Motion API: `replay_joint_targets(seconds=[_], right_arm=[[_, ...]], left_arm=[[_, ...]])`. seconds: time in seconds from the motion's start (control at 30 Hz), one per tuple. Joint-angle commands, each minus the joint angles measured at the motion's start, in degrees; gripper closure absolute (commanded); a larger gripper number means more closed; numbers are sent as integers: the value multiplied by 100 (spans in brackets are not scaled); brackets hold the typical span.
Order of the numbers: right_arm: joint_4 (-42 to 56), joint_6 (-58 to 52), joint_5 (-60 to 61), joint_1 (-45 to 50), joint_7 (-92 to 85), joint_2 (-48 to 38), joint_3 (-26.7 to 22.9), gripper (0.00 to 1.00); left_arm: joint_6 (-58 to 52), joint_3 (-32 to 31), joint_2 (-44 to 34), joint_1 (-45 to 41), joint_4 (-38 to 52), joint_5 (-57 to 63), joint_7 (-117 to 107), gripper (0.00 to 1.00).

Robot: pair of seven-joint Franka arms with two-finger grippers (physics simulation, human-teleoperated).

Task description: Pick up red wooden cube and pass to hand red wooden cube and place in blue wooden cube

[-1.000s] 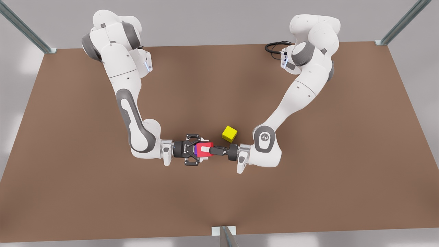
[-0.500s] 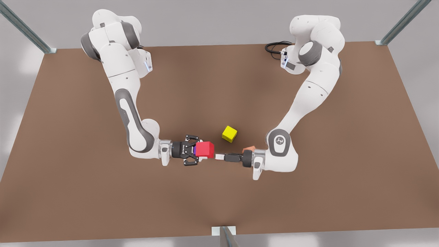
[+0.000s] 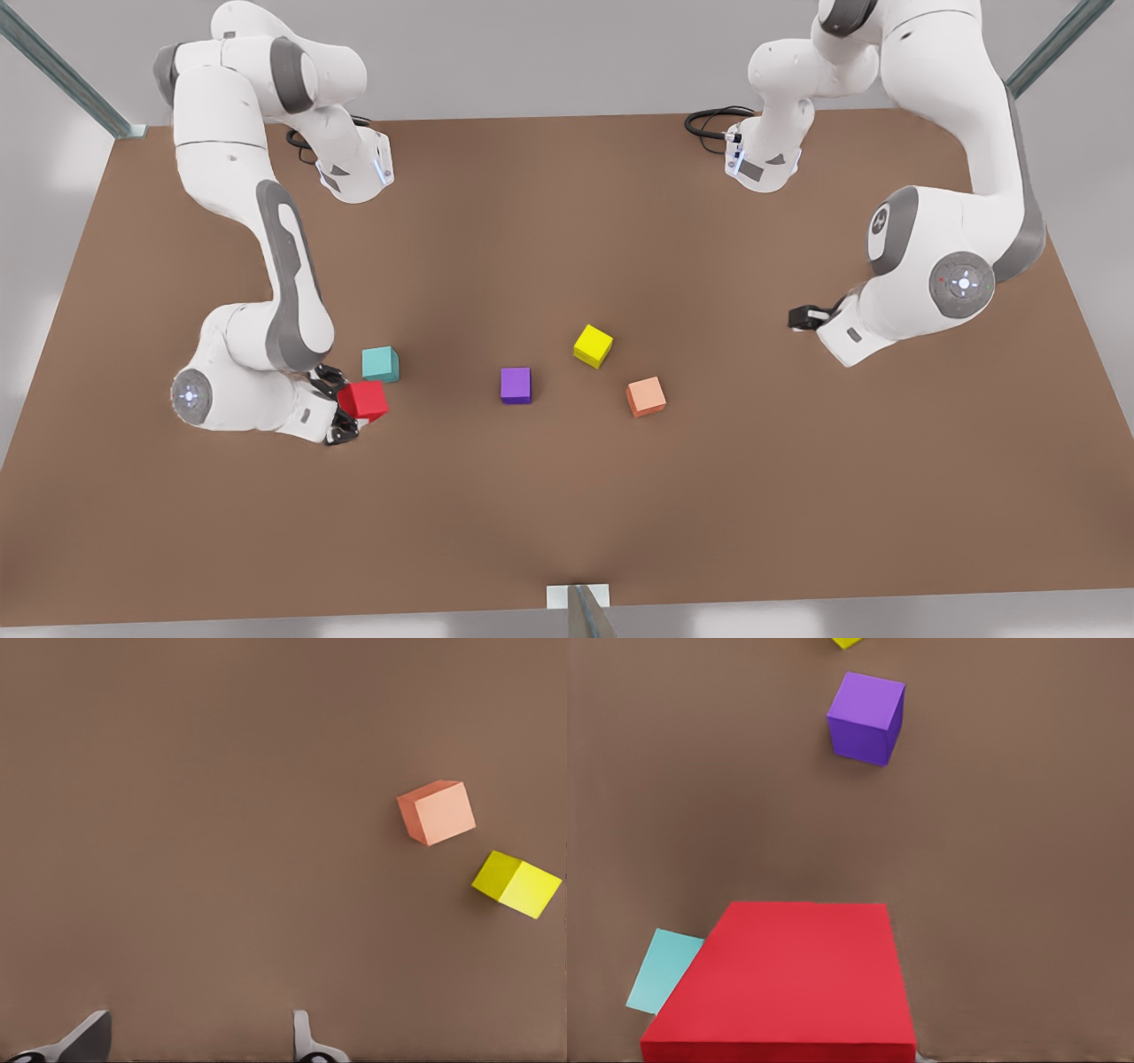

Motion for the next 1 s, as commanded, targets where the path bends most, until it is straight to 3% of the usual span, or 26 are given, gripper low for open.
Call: replay_joint_targets(seconds=[0.0, 0.5, 0.97], right_arm=[[-183, -10, -1571, 122, 5228, -140, 7, 39], [-2961, 2214, -1598, 675, 6126, -1310, 34, 39], [-3392, 2320, -1976, 684, 6117, -1371, 34, 39]], left_arm=[[-150, 128, -54, -99, -25, -323, -145, 0], [-396, -4, -45, -108, 133, -323, -233, 0], [-405, -4, -19, -108, 133, -340, -241, 0]])
